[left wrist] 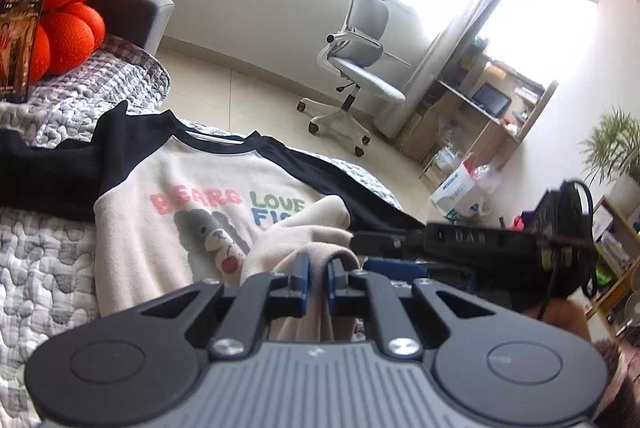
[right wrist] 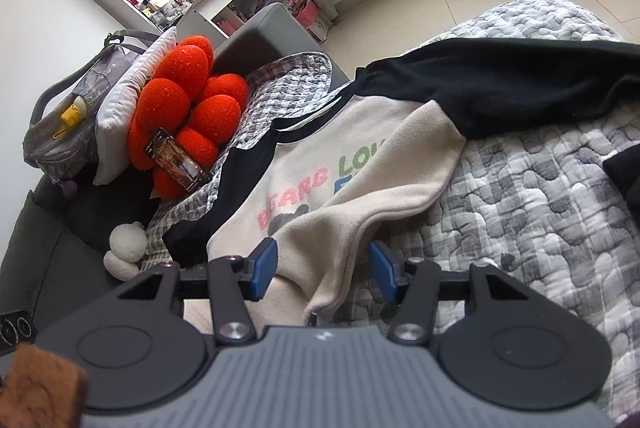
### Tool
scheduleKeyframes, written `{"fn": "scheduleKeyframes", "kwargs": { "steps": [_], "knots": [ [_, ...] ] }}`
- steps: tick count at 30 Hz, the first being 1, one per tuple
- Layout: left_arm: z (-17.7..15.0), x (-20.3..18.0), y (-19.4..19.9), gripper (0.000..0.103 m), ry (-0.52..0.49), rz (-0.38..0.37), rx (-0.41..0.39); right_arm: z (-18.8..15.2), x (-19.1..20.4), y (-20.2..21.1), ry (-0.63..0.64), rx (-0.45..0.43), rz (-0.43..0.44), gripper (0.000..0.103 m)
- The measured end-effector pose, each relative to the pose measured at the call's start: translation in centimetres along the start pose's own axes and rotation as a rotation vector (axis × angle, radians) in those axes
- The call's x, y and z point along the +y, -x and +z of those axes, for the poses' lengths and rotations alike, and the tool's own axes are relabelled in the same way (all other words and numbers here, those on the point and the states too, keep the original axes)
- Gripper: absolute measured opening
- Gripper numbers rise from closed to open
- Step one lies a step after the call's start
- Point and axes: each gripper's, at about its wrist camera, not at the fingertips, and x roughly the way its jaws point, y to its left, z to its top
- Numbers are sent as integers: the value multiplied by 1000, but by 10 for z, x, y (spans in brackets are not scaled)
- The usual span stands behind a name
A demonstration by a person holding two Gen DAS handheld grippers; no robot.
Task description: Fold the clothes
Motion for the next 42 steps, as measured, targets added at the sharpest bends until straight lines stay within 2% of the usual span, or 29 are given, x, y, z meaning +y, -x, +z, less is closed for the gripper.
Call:
{"fn": "scheduleKeyframes", "kwargs": {
  "steps": [5,10,17,18,20,21,23,29,35,39,42],
  "knots": [
    [0,-1,2,9,28,-9,-11,-12,-9,1,-78,52,47,55],
    [-1,-6,6,9,48,-77,-32,-29,-17,-4,-222,130,151,55],
    [-1,-18,13,9,25,-138,-71,-41,-36,-7,-460,134,286,54],
    [-1,-19,13,9,24,-139,-69,-42,-39,-6,-494,132,307,50],
    [-2,-20,13,9,21,-143,-67,-40,-41,-1,-516,121,338,26],
    [-2,-20,13,9,18,-145,-67,-38,-41,2,-510,113,340,22],
    [-2,-21,14,9,10,-154,-66,-35,-38,11,-473,92,325,10],
    [-7,-32,14,9,-51,-213,-39,-28,-27,43,-324,2,209,8],
    [-18,-54,10,9,-136,-273,2,-24,-29,78,-201,-50,120,8],
    [-26,-65,4,9,-178,-318,55,-23,-37,95,-160,-70,77,8],
    [-36,-73,-6,9,-235,-316,114,-22,-44,104,-129,-72,31,8]
  ]
}}
